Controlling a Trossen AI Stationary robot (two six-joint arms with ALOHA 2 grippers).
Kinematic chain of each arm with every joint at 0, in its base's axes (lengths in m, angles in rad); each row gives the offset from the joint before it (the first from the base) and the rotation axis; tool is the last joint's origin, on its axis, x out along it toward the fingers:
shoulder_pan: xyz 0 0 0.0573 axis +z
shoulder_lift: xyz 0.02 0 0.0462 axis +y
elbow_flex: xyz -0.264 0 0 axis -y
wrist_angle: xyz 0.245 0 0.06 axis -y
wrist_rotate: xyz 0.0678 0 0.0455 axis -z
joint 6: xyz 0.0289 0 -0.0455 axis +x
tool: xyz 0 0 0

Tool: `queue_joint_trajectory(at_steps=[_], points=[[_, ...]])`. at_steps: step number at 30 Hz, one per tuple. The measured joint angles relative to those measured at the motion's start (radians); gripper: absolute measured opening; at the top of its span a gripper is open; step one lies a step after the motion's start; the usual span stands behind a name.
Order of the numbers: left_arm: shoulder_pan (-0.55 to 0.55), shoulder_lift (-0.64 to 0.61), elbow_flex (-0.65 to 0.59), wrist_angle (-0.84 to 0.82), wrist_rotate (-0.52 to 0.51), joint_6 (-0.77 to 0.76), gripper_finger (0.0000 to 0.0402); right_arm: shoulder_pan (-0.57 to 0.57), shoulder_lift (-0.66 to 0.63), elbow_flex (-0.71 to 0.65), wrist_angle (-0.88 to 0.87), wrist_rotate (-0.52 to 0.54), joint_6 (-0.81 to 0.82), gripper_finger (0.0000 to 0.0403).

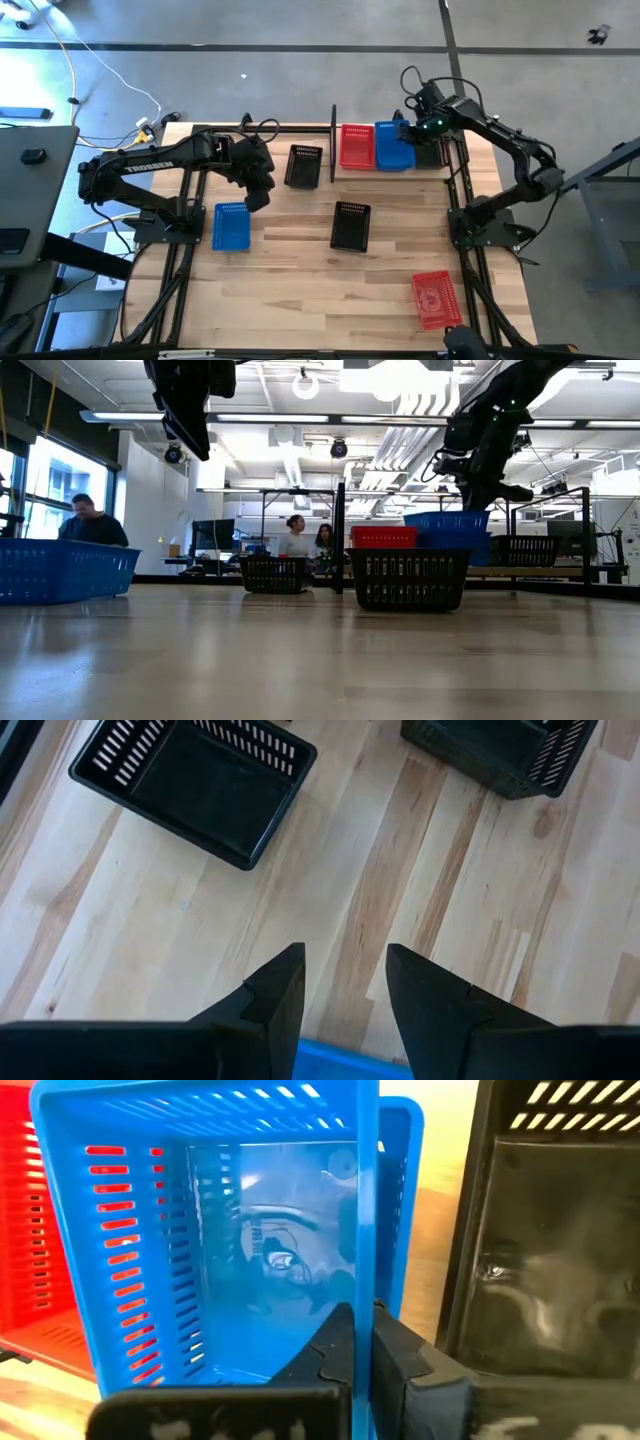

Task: Stack baskets on shelf by color
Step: Stack the bottom blue bin on the other blue bin on the shelf, then stack the top black bin on the other black bin on the shelf

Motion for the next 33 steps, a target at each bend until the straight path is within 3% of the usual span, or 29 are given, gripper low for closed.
queue_joint_trajectory(at_steps=[12, 23, 33], points=[[0.000, 0.000, 0.000, 0.000, 0.000, -0.026, 0.0131, 0.000, 0.000, 0.000, 0.012, 0.032, -0.042, 0.0005], [0.000, 0.000, 0.000, 0.000, -0.003, -0.063, 0.0131, 0.000, -0.001, 0.013, 0.011, 0.046, -0.043, 0.0097], [0.000, 0.000, 0.000, 0.000, -0.024, -0.079, 0.0131, 0.061, -0.003, 0.175, -0.152, 0.038, -0.097, 0.0108]])
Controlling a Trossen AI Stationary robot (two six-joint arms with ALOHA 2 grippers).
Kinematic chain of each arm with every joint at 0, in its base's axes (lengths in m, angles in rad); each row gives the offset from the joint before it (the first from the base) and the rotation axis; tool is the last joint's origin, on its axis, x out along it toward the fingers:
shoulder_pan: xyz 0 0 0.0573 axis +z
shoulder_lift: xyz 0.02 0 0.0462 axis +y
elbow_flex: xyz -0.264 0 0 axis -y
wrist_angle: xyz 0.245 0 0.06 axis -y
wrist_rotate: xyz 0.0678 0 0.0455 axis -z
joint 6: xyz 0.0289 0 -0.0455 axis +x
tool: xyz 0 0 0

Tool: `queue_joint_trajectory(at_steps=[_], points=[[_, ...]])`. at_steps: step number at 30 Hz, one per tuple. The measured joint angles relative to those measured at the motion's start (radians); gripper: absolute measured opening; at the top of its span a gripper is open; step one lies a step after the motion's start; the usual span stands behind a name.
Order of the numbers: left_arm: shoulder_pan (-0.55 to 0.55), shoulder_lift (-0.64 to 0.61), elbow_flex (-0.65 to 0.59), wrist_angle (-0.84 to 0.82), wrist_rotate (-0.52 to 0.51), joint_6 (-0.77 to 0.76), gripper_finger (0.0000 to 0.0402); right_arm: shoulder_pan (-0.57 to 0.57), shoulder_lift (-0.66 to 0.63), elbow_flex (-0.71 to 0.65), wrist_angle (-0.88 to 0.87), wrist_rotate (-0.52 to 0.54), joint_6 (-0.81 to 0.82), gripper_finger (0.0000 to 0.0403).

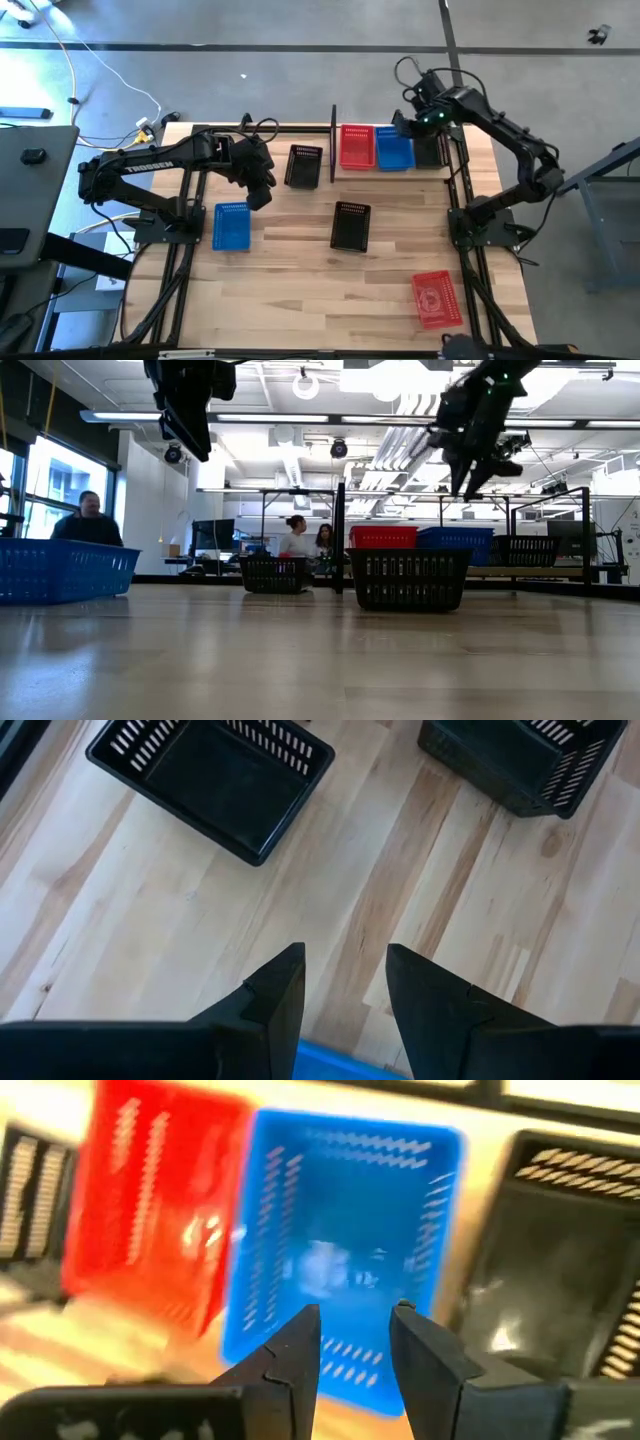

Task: Stack baskets on shelf by color
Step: Stack the top black bin on the other black bin on the shelf

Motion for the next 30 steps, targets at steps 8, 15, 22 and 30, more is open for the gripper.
queue_joint_trajectory(at_steps=[8, 15, 22, 30], points=[[0.000, 0.000, 0.000, -0.002, 0.032, 0.030, 0.0131, 0.196, 0.000, 0.043, -0.082, -0.005, -0.008, 0.0108], [-0.005, 0.000, 0.000, -0.033, 0.118, 0.044, 0.0131, 0.363, 0.000, 0.043, -0.082, 0.001, 0.094, 0.0108], [-0.050, -0.002, -0.040, -0.078, 0.088, 0.005, 0.0131, 0.496, 0.000, 0.043, -0.068, 0.029, 0.223, 0.0108], [0.005, 0.017, -0.085, 0.113, -0.039, -0.156, 0.0131, 0.634, 0.000, 0.043, 0.018, 0.055, 0.349, 0.0108]])
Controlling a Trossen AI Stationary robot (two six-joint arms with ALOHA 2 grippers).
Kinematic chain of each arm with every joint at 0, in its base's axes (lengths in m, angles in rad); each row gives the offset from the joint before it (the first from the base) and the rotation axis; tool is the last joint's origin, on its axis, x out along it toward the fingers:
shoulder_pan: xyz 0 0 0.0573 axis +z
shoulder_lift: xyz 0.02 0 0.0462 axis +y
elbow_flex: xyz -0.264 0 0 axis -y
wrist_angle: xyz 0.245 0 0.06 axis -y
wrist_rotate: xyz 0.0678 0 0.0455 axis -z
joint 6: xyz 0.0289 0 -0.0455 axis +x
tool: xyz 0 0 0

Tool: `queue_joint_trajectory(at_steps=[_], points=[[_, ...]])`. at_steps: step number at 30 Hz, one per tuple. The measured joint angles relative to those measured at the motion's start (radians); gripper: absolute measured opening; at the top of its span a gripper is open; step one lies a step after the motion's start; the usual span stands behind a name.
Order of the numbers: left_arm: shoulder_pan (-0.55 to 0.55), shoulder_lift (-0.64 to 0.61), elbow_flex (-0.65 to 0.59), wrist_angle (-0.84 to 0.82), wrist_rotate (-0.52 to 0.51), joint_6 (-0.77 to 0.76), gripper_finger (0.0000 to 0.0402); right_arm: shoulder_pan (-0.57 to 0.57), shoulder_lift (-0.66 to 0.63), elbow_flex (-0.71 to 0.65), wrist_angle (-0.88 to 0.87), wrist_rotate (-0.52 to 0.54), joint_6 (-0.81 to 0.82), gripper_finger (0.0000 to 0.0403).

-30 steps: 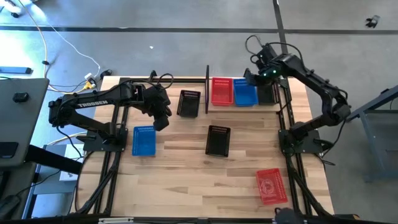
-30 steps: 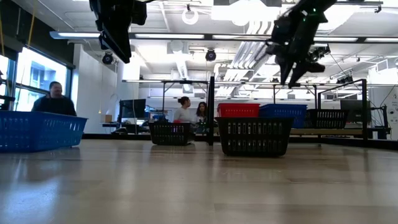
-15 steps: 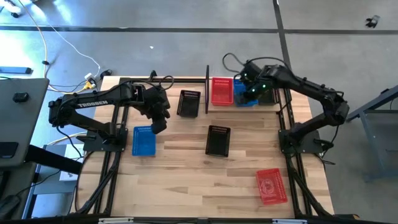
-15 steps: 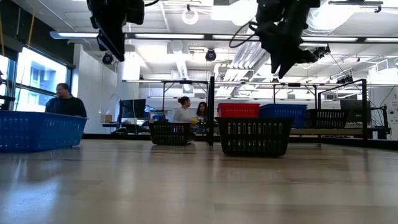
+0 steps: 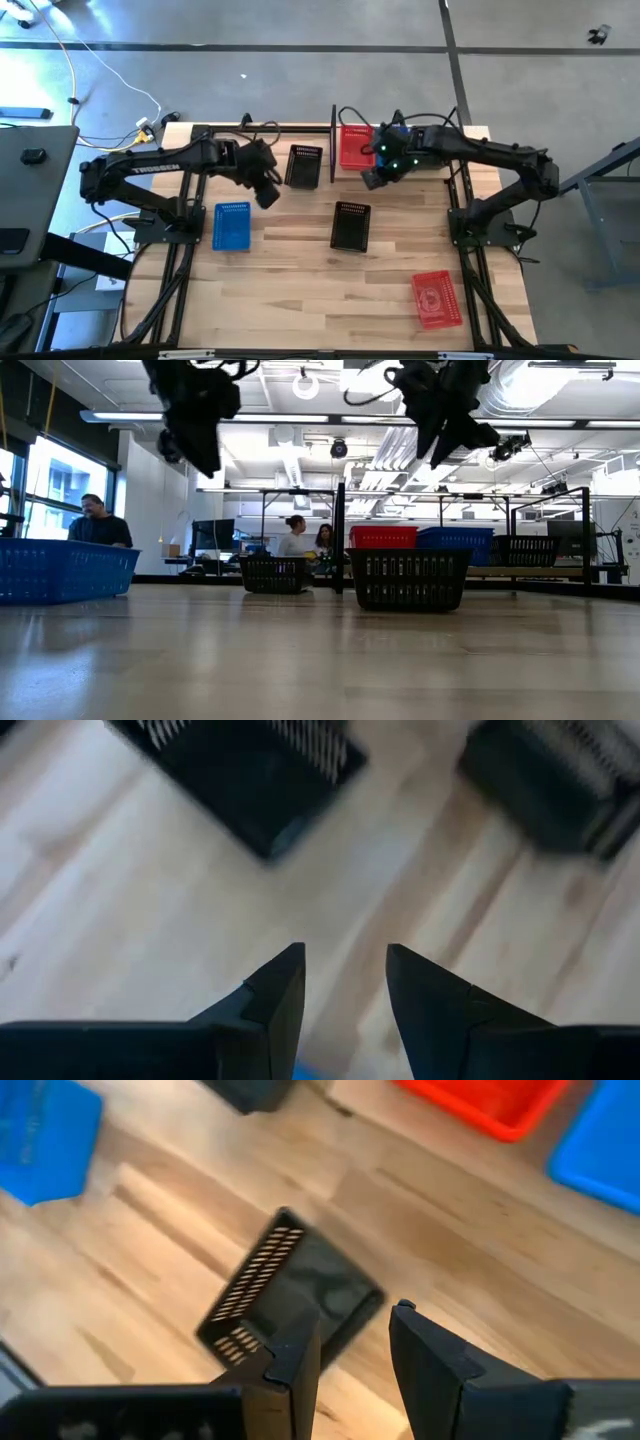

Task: Stack baskets on shelf by color
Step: Stack the top black bin on the other black bin on the shelf

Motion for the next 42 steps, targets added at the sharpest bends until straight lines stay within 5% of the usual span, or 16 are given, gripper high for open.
queue_joint_trajectory(at_steps=[19, 42], points=[[0.288, 0.253, -0.004, 0.343, -0.006, -0.064, 0.0131, 0.140, 0.000, 0.000, 0.103, 0.075, -0.004, 0.0108], [0.317, 0.506, -0.004, 0.375, 0.015, -0.109, 0.0122, 0.136, 0.000, -0.001, 0.144, 0.080, -0.084, 0.0108]])
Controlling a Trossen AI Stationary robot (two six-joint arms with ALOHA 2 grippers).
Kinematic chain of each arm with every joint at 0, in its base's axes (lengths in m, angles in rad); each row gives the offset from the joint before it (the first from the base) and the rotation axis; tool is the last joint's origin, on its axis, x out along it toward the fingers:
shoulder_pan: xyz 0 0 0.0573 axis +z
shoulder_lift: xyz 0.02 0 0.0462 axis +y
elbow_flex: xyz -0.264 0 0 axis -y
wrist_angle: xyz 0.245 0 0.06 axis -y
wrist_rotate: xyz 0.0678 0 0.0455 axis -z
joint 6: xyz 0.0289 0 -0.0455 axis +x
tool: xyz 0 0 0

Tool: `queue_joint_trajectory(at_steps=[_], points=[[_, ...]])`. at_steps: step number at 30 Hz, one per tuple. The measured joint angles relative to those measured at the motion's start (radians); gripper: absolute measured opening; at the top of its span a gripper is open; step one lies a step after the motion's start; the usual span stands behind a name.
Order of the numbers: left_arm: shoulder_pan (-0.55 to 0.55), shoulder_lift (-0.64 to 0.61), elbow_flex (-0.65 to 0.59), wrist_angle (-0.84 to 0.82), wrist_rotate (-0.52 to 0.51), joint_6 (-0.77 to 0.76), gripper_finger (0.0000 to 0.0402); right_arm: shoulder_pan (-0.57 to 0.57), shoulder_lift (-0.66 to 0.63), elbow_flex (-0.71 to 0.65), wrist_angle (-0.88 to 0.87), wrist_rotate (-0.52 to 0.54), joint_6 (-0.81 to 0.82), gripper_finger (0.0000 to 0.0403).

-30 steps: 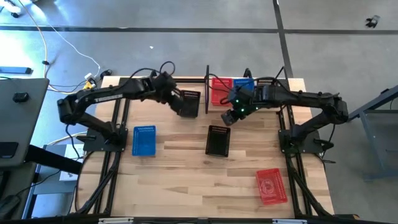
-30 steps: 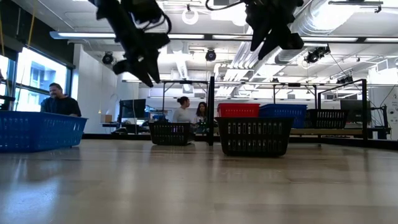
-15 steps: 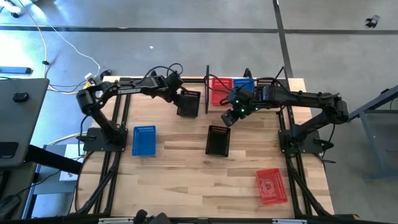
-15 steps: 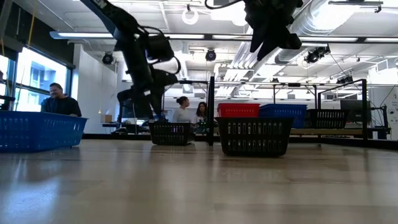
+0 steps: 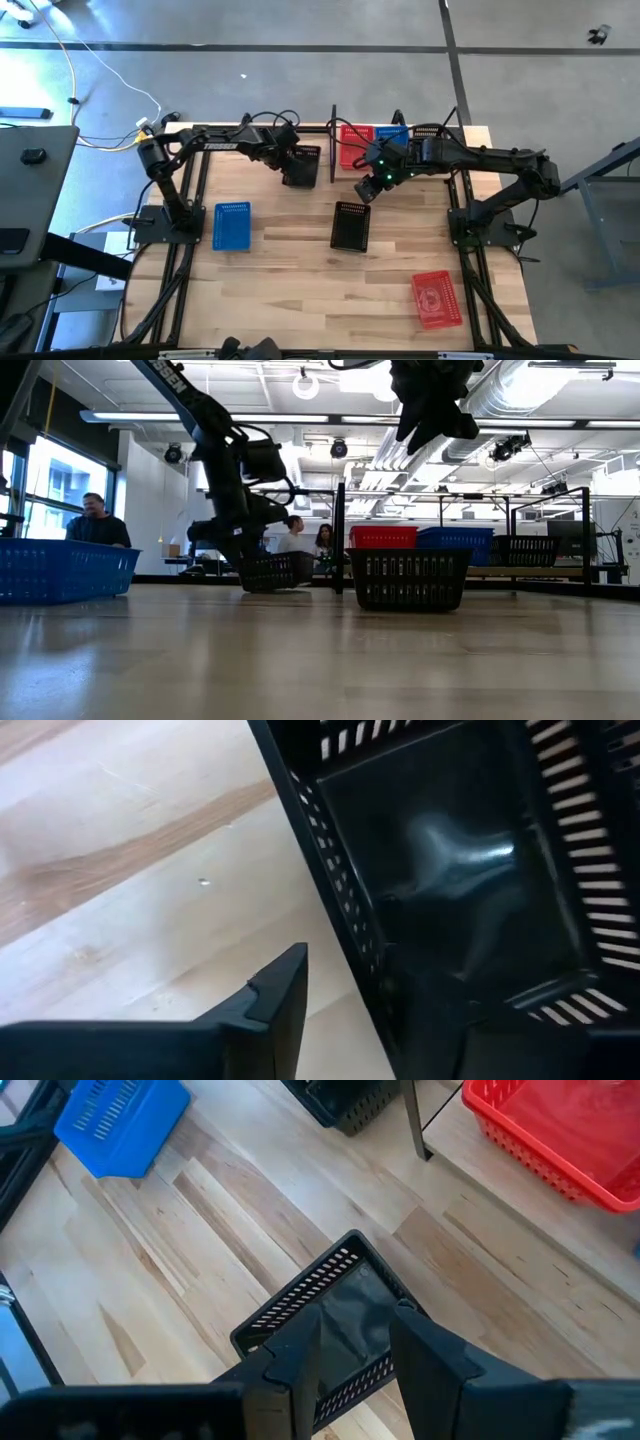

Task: Stack baskets on shelf by color
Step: Stack the top black bin on the other black bin on the shelf

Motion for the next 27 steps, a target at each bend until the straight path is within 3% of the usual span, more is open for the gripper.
queue_joint_trajectory(at_steps=[11, 20, 27], points=[[-0.004, 0.006, 0.001, -0.002, 0.006, 0.002, 0.0006, 0.001, 0.000, 0.000, 0.020, -0.008, 0.000, 0.0108], [-0.051, -0.108, 0.001, -0.035, 0.032, 0.003, 0.0003, 0.061, 0.000, 0.000, 0.146, -0.033, 0.000, 0.0108], [-0.138, -0.270, 0.001, -0.123, -0.035, -0.018, 0.0001, 0.133, 0.000, 0.000, 0.230, -0.006, -0.006, 0.0108]])
